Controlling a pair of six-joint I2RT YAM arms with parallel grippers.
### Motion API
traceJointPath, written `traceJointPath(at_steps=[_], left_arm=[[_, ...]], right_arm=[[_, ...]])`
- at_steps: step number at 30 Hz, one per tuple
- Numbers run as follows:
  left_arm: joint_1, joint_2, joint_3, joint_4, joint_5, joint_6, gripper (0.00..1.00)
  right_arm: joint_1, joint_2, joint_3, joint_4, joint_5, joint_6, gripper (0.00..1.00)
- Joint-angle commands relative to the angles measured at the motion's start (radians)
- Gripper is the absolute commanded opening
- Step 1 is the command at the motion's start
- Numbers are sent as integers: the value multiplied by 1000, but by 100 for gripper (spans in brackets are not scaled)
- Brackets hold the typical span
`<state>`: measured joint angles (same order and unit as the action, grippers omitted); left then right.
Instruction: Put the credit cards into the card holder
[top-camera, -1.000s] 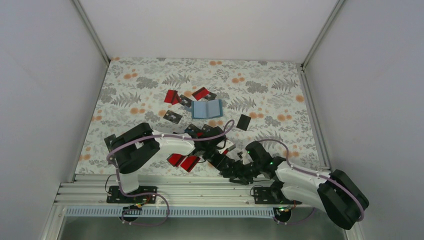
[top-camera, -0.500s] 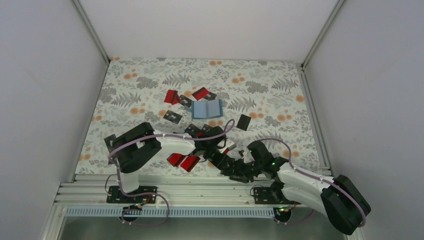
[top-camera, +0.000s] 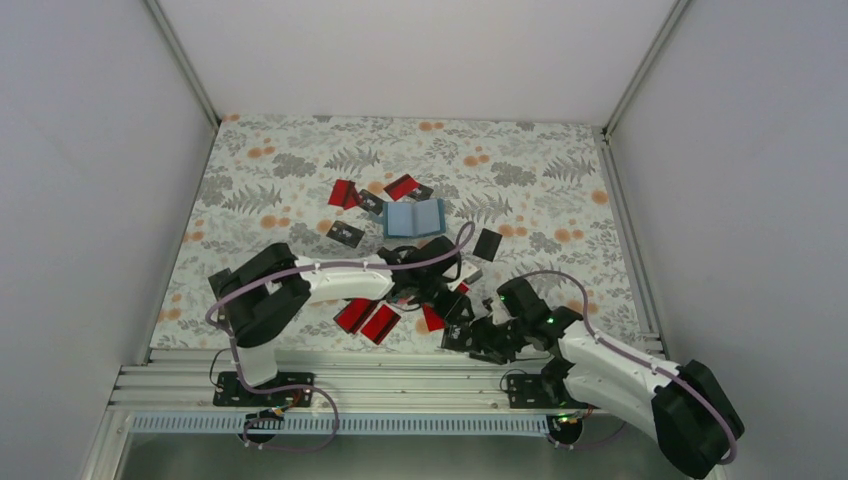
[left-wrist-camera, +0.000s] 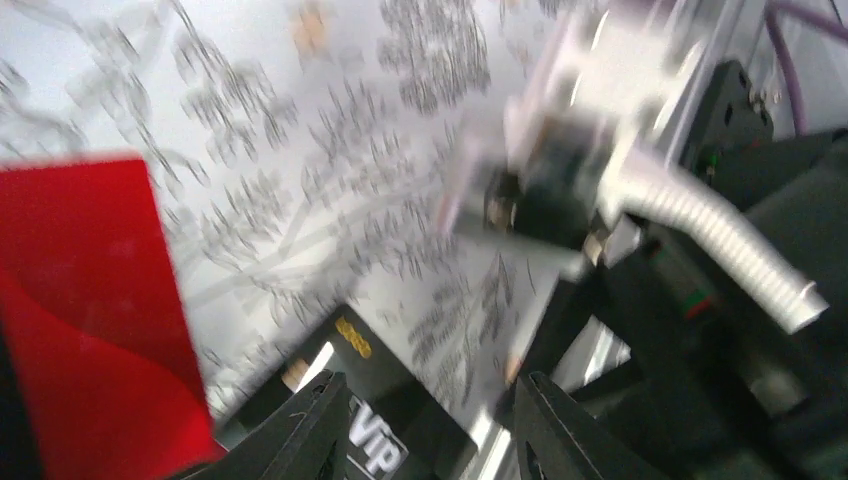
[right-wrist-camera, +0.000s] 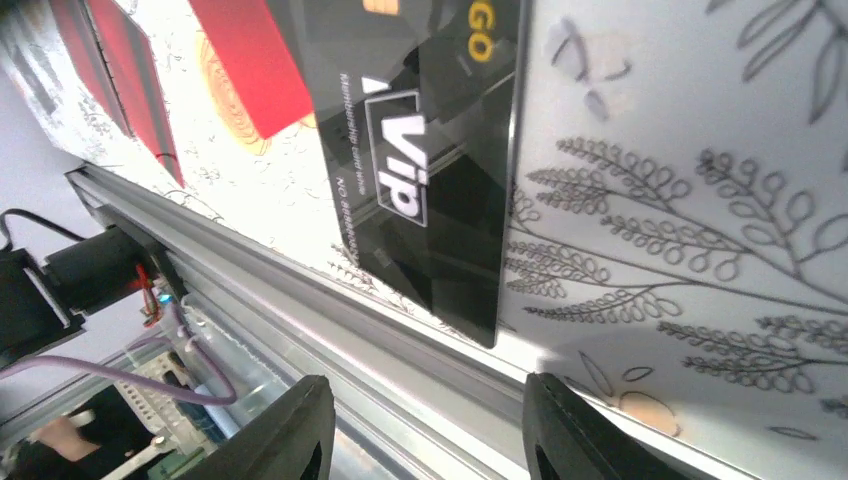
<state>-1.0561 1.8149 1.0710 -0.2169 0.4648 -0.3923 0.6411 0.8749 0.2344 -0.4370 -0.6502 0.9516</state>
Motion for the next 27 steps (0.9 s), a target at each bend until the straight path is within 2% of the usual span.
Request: traceJointPath(at_steps=[1, 5, 10, 18, 27], left_arm=[[21, 15, 83, -89, -120, 48, 42], [28, 51, 111, -124, -166, 51, 42], [25, 87, 93, -122, -139, 67, 43], [-13, 94, 25, -128, -93, 61, 43], [-37, 68, -41, -83, -63, 16, 43]], right_arm=[[-7, 32, -26, 4, 35, -6, 50], [-7, 43, -37, 40, 34, 14, 51], [-7, 54, -36, 64, 11, 29, 53], [-7, 39, -19, -38, -7, -9, 56], [-8, 107, -16, 70, -15, 16, 57]])
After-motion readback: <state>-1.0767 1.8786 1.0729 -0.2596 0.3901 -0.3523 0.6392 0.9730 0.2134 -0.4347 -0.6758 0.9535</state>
